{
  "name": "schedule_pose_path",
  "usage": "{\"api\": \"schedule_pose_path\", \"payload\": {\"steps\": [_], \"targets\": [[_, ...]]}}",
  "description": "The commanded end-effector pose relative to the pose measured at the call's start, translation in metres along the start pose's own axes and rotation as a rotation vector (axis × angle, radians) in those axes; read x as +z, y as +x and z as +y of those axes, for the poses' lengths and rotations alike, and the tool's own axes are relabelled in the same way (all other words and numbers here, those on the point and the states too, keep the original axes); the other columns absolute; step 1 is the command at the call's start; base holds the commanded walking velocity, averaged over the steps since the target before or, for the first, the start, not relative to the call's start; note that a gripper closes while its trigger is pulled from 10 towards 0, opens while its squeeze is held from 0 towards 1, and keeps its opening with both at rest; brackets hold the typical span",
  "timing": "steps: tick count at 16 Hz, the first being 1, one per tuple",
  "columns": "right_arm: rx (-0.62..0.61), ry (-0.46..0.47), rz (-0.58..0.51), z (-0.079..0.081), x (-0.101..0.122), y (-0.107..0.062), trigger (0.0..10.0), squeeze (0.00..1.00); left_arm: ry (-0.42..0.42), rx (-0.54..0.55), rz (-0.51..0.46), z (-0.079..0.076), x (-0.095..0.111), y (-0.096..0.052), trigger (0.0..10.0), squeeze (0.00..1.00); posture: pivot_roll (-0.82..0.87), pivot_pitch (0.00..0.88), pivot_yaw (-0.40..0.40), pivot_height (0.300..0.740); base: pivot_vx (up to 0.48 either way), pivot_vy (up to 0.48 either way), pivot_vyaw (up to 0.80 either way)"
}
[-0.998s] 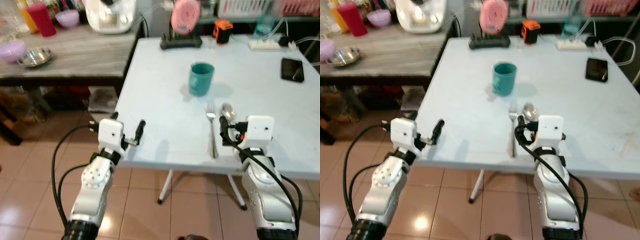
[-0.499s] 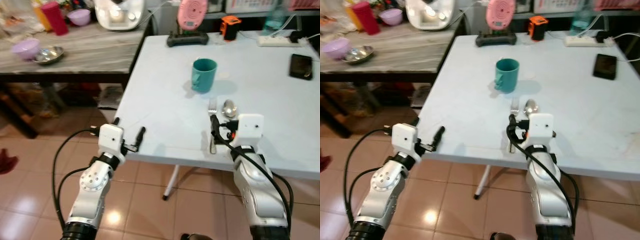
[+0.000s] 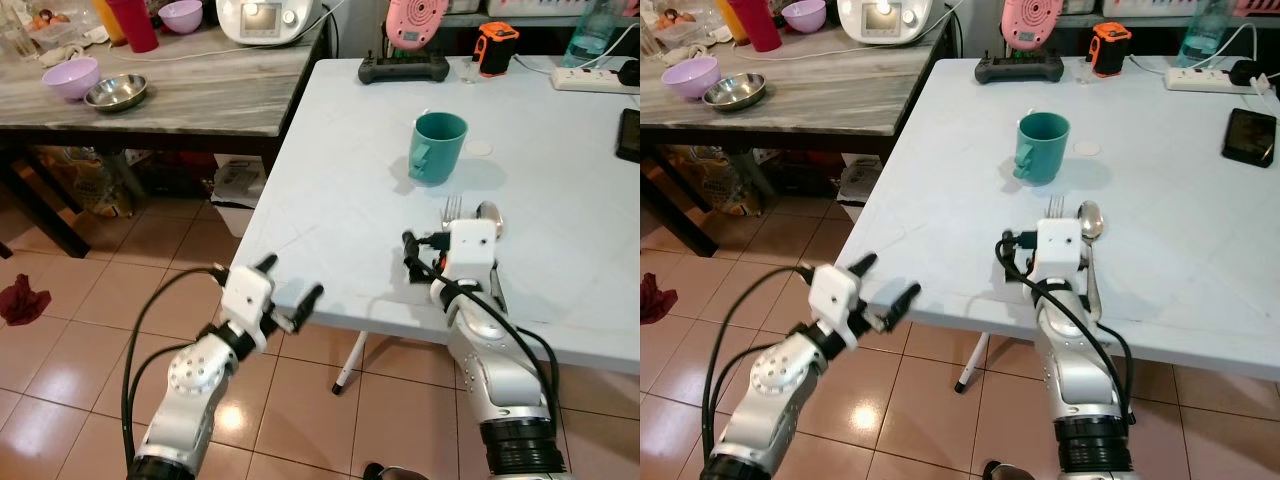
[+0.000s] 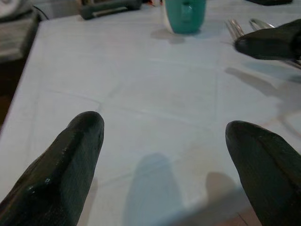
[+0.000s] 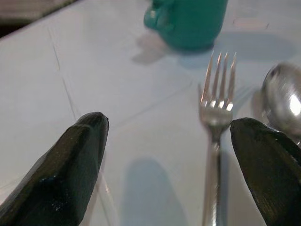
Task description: Setting the table
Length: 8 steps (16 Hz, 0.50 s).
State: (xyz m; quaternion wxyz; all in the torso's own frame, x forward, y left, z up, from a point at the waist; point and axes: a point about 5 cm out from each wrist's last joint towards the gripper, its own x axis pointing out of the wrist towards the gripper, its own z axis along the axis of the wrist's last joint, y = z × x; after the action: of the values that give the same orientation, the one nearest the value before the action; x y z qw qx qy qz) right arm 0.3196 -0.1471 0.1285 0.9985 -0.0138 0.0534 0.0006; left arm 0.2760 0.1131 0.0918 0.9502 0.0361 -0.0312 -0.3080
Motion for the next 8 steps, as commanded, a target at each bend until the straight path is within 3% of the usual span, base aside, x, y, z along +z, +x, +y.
{"api": "schedule_pose_path", "payload": {"steps": [1, 7, 8], "targets": [[-0.006, 0.0, 0.02, 0.002, -0.001, 0.001, 10.0, 0.0, 0.006, -0.02, -0.011, 0.0, 0.002, -0.003, 10.0, 0.0, -0.24, 0.116, 0.094, 0.74, 0.0, 0.0, 0.0], [-0.078, 0.003, 0.088, -0.012, -0.014, 0.001, 10.0, 0.0, -0.005, -0.057, -0.021, 0.001, 0.003, -0.004, 10.0, 0.0, -0.24, 0.118, 0.094, 0.74, 0.0, 0.0, 0.0], [-0.079, 0.027, 0.095, -0.013, -0.015, 0.001, 4.7, 0.0, -0.011, -0.075, -0.021, 0.0, 0.003, -0.003, 10.0, 0.0, -0.24, 0.115, 0.094, 0.74, 0.0, 0.0, 0.0]]}}
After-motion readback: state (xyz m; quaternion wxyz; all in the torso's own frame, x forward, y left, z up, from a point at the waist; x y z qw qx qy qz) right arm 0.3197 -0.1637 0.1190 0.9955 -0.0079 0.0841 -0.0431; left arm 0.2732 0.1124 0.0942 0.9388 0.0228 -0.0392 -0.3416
